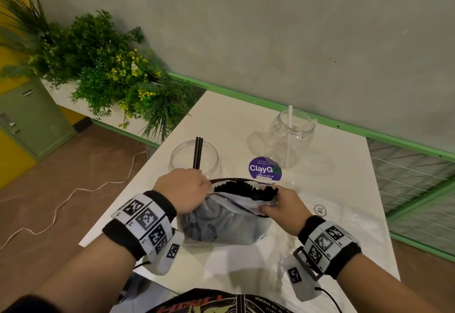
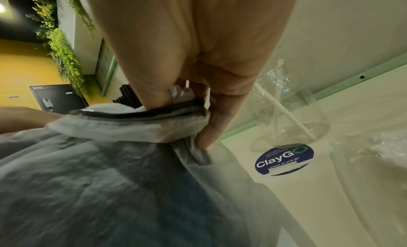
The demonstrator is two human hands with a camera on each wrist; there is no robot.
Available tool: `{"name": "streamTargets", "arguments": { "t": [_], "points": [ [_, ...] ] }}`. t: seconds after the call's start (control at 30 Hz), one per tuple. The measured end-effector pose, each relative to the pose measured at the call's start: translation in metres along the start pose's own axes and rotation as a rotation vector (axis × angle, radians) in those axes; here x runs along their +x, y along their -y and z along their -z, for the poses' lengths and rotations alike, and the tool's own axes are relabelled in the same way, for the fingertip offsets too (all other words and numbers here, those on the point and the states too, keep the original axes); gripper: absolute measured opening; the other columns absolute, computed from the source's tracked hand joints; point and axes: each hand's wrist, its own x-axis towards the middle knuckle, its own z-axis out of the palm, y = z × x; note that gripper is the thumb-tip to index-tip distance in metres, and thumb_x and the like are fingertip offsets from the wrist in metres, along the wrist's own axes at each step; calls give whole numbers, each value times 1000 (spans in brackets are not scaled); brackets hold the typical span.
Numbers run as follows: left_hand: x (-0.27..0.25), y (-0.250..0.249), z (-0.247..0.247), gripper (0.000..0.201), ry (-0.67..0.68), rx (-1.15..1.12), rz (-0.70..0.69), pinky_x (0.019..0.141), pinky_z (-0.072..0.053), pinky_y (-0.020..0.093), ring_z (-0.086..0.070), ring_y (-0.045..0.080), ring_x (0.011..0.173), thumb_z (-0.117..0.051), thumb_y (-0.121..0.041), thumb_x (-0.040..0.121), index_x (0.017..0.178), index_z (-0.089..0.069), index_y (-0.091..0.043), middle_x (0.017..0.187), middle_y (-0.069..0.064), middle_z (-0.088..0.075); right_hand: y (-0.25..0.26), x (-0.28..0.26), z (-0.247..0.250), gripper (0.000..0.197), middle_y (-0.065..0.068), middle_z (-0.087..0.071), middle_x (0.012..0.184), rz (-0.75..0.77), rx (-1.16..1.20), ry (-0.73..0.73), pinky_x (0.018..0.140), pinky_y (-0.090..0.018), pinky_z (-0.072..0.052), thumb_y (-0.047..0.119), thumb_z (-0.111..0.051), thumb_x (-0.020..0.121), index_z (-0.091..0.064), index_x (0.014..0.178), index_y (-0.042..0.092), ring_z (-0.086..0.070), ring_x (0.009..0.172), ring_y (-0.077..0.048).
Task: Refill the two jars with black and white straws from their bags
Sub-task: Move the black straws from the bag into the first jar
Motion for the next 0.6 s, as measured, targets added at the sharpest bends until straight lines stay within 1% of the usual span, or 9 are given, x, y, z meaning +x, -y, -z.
{"name": "streamTargets", "arguments": {
  "t": [0.07,0.1,0.13,0.2,0.27,0.33,0.43,0.57,0.6],
  "points": [
    [1,-4,4,54,85,83,46,84,-47,36,-56,25,91,-23,-51,80,78,-64,-16,94,3,-61,2,-1,-1,23,-5,-70,91,12,6,32,79,-29,-52,2,-64,75,-67,97,7,-64,86,-20],
    [-1,-9,5,57,78,147,48,84,-46,36,-54,26,92,-21,-54,81,77,-64,-17,94,3,-60,4,-2,-1,24,-5,-71,92,16,19,37,77,-24,-51,0,-64,75,-68,98,7,-63,86,-18],
    [-4,-13,5,57,27,223,35,86,-44,37,-51,25,98,-21,-55,83,82,-66,-20,102,2,-60,4,-3,-1,25,-5,-71,92,23,33,36,75,-21,-51,-1,-64,75,-68,99,7,-64,86,-17],
    [-13,-19,6,59,-167,303,-27,93,-40,37,-46,24,114,-20,-59,83,104,-68,-32,126,-4,-54,4,-3,-1,25,-8,-71,93,22,45,29,76,-25,-50,-2,-64,75,-67,100,4,-64,87,-21],
    [-24,-24,6,66,-287,251,-181,97,-37,38,-41,18,121,-22,-72,78,120,-59,-38,137,-11,-46,5,-1,-1,24,-10,-70,92,8,53,23,77,-28,-50,-2,-64,76,-67,99,3,-63,87,-23],
    [-32,-24,3,72,-206,210,-279,95,-40,36,-45,16,119,-34,-79,74,133,-42,-39,135,-12,-49,3,1,-3,25,-8,-70,92,-3,67,16,76,-23,-49,-3,-64,76,-67,99,5,-63,86,-20],
    [-34,-16,-9,81,-49,182,-180,84,-44,32,-50,20,115,-53,-68,77,144,-21,-35,125,-4,-57,-3,2,-6,22,2,-67,87,-23,65,43,71,-13,-45,-1,-64,77,-66,96,11,-60,82,-13],
    [-30,-10,-23,52,-144,105,-150,74,-42,27,-58,15,105,-55,-59,82,126,-44,-33,113,-7,-63,-13,-3,-13,26,-2,-63,103,-95,100,190,79,-18,-45,30,-71,71,-62,95,27,-58,96,-15],
    [-29,-9,-25,46,-154,68,-147,71,-41,27,-59,14,99,-56,-57,81,119,-47,-31,107,-7,-65,-16,-4,-16,34,-4,-60,106,-80,100,202,83,-21,-46,37,-69,67,-63,97,22,-57,99,-17]
  ]
}}
